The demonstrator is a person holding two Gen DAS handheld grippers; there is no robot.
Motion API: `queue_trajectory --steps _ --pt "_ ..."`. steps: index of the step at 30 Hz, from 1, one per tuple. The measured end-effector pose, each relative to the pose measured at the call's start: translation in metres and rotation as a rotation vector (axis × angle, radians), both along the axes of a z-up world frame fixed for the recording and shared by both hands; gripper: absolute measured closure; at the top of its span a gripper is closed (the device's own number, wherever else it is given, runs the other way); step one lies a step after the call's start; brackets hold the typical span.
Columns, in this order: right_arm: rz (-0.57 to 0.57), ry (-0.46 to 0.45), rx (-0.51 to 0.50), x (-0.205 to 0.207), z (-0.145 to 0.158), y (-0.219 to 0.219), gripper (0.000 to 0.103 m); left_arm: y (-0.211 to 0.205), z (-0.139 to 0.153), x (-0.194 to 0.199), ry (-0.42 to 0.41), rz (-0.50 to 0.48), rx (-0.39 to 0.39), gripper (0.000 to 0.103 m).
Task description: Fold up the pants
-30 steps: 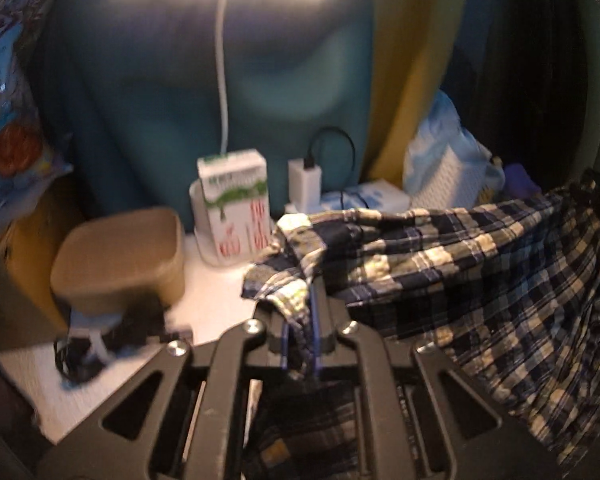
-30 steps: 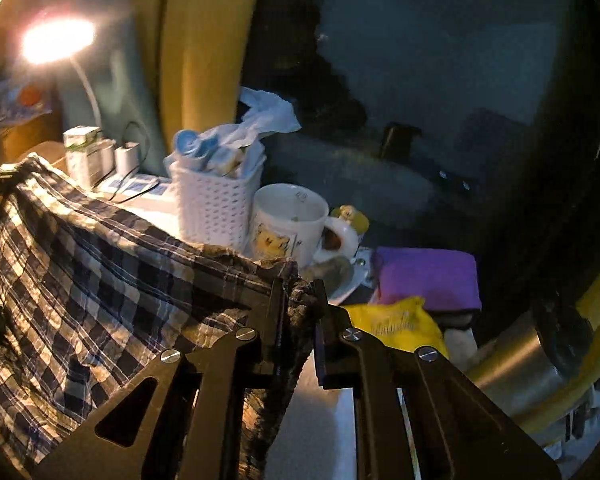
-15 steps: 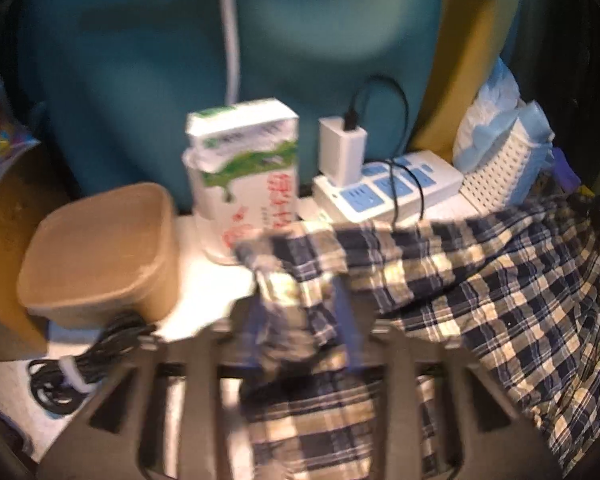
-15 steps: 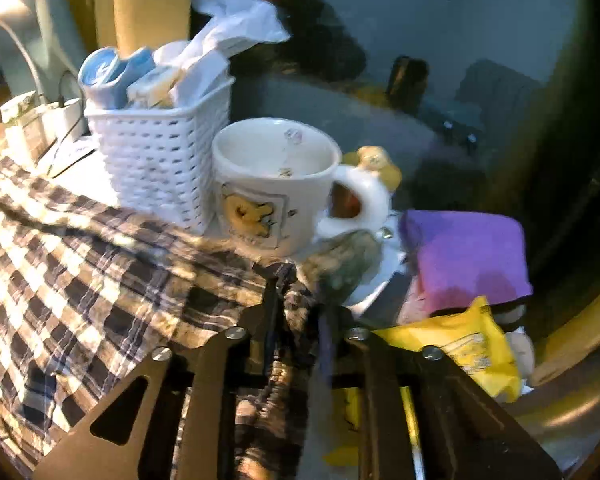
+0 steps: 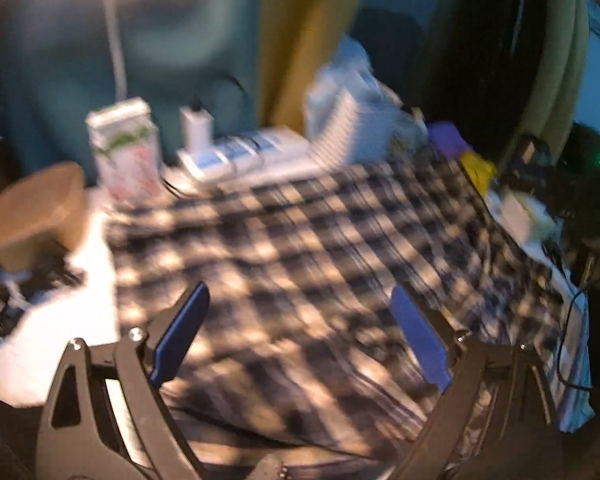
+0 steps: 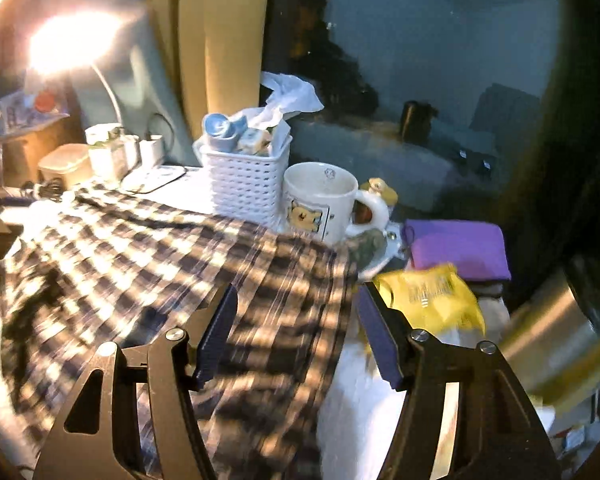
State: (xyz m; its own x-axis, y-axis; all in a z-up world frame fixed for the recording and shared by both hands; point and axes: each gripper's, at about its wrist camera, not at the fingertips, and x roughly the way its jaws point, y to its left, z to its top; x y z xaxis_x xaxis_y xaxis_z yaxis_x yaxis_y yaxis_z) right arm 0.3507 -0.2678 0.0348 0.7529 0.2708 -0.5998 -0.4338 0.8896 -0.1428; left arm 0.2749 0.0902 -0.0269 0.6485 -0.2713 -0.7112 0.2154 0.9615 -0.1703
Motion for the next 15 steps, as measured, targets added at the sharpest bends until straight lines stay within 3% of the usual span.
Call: queue_trajectory --steps 3,7,10,11,12,15 --pt "-0.022 0.008 0.027 -0.03 -0.006 -0.017 0.037 -0.019 -0.018 0.003 0.035 -0.006 0.032 0.01" --pt "-0.064 0.06 0.099 -0.065 -0.025 -0.041 0.037 -0.022 -0.039 0.008 0.1 -0.009 -0.011 0.01" --pt "-0.082 0.118 0.166 -0.087 -0.046 -0.057 0.037 -0.029 -0.051 0.003 0.103 -0.025 -0.016 0.012" --pt "-0.083 0.137 0.185 -0.092 -0.054 -0.062 0.038 -0.031 -0.051 0.0 0.093 -0.035 -0.02 0.024" --pt "-0.081 0.15 0.19 -0.095 -0.059 -0.064 0.037 -0.036 -0.053 -0.003 0.092 -0.044 -0.012 0.044" --pt "-0.078 0.17 0.19 -0.1 -0.07 -0.067 0.038 -0.039 -0.053 -0.014 0.077 -0.044 0.003 0.08"
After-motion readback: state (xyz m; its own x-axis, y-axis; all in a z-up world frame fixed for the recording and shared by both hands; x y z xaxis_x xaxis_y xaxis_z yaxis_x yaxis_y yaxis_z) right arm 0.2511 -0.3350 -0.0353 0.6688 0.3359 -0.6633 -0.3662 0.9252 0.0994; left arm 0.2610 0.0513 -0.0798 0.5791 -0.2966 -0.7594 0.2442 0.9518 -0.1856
